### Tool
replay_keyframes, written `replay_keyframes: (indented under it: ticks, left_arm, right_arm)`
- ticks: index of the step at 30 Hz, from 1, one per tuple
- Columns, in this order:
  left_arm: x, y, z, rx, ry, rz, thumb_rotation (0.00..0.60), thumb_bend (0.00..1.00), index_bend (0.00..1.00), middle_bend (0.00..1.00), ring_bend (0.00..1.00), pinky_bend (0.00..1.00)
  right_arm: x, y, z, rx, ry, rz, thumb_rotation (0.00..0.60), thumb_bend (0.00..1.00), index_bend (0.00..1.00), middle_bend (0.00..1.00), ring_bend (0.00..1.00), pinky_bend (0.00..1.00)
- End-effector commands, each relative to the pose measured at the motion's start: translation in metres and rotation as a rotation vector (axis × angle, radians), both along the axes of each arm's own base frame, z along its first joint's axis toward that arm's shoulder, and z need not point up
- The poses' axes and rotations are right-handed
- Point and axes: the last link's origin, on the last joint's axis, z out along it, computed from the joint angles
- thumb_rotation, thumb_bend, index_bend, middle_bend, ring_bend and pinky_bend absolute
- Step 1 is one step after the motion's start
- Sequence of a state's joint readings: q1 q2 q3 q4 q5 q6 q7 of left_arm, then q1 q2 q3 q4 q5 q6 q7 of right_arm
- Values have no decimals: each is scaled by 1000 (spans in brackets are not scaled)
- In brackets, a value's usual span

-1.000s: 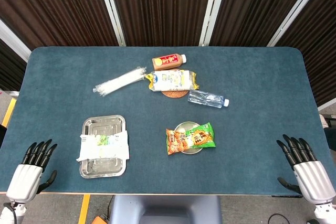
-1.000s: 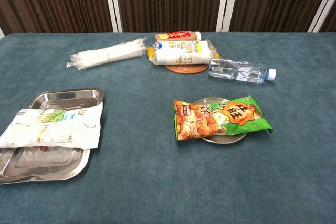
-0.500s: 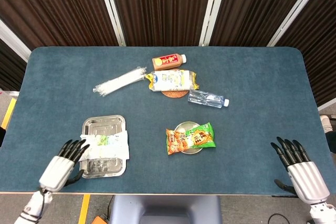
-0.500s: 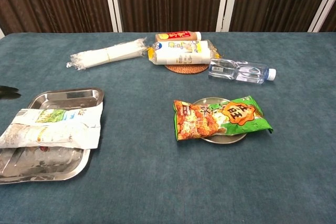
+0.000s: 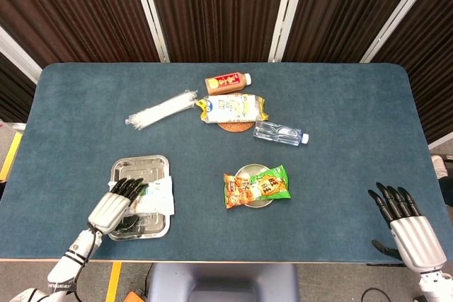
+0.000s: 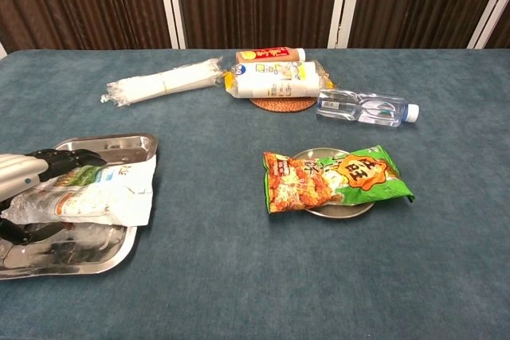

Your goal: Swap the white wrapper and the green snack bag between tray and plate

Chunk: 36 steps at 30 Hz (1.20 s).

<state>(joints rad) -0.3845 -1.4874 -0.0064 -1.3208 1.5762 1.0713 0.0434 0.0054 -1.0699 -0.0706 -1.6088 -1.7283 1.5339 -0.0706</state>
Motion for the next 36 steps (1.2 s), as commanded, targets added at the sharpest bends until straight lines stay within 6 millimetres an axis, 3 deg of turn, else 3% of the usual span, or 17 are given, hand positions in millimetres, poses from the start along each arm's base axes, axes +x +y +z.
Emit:
replay_keyframes:
  ticks: [1, 3, 7, 13, 16, 21, 27, 36]
  left_arm:
    - [2, 7, -4, 4, -14, 0, 600, 382, 15, 0, 3, 160]
    - [2, 11, -5, 11, -16, -6, 600, 379, 101, 17, 48, 230]
    - [2, 19, -9, 9, -10, -7, 600, 392, 322, 236, 240, 373]
    - [4, 28, -8, 20, -23, -23, 600, 434, 539, 494, 452, 578]
    - [8, 33, -5, 52, -49, -47, 600, 452, 605, 555, 501, 632]
    - [24, 49, 0, 111, -89, -122, 600, 454, 623, 577, 517, 657]
    - [67, 86, -6, 125, -100, -218, 600, 457, 617, 576, 516, 657]
    - [145, 154, -51, 127, -87, -309, 600, 456, 617, 569, 494, 638]
  right_arm:
    - [0, 0, -1, 10, 1, -2, 600, 151, 0, 0, 0, 0]
    - [1, 0, -2, 14, 1, -1, 600, 152, 0, 0, 0, 0]
    - [1, 1, -2, 13, -1, -4, 600, 152, 0, 0, 0, 0]
    - [1, 1, -1, 11, -3, -7, 600, 152, 0, 0, 0, 0]
    - [1, 1, 0, 13, -6, -11, 600, 151, 0, 0, 0, 0]
    - [0, 0, 1, 10, -13, -19, 600, 151, 0, 0, 0, 0]
    - [-2, -3, 5, 3, -27, -39, 600, 152, 0, 0, 0, 0]
    - [-13, -16, 12, -2, -61, -104, 600, 151, 0, 0, 0, 0]
